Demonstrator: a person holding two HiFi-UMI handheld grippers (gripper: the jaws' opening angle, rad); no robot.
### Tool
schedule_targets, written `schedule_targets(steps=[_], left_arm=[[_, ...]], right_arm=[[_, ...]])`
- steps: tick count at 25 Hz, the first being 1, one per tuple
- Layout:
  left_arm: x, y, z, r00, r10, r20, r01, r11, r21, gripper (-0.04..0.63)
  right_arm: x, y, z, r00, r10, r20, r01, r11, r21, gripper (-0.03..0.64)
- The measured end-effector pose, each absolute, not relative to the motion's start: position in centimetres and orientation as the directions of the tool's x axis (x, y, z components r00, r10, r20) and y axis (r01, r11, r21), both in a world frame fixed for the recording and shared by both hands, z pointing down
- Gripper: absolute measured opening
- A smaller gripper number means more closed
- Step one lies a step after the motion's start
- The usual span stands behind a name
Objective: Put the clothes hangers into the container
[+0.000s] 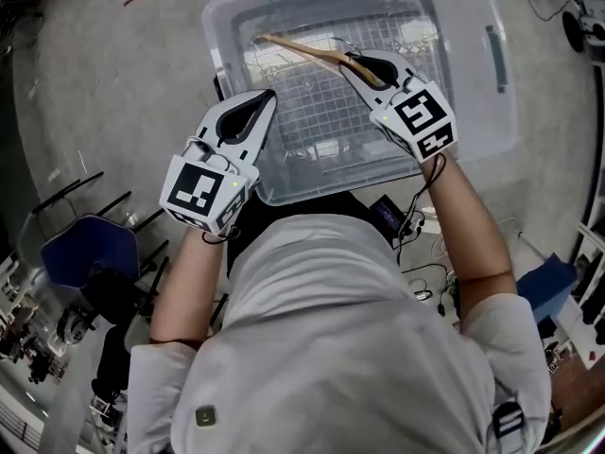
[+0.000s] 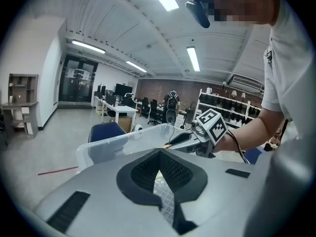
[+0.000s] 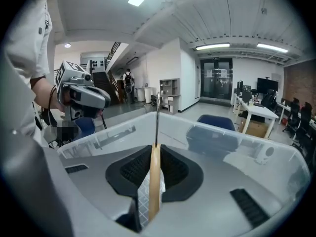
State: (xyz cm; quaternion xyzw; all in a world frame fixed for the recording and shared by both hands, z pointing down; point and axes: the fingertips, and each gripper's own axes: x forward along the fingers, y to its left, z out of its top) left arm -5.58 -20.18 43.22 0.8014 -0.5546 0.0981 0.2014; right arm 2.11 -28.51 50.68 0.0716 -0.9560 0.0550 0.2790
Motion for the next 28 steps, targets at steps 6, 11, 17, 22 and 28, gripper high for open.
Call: schedule_targets(steps=[6, 11, 17, 22, 28], left_arm=[[-5.4, -20.4, 44.9, 0.367, -0.843, 0.393, -0.926, -0.289, 0.245, 0.017], [-5.4, -20.5, 45.0, 0.356, -0.848, 0.393, -0.929, -0.275, 0.248, 0.017], [-5.3, -20.7, 45.9, 0.353, -0.845, 0.401, -0.929, -0.265, 0.259, 0.017], [-5.0, -20.8, 46.3, 0.358, -0.840, 0.407, -0.927, -0.265, 0.266, 0.017], [-5.2, -20.9, 46.0, 0.363, -0.840, 0.402, -0.925, -0.274, 0.264, 0.017]], right_arm=[[1.6, -28.4, 57.1, -0.784, -0.031, 0.620, -0.140, 0.982, -0.129, 0.063], [1.5, -27.7, 61.8, -0.739, 0.049, 0.672, -0.113, 0.974, -0.196, 0.063], [1.3, -27.0, 65.9, -0.713, 0.111, 0.692, -0.111, 0.957, -0.269, 0.064], [1.6, -27.7, 68.4, -0.678, 0.127, 0.724, -0.135, 0.947, -0.292, 0.066], [1.9, -30.1, 71.4, -0.668, 0.132, 0.732, -0.230, 0.900, -0.371, 0.067]])
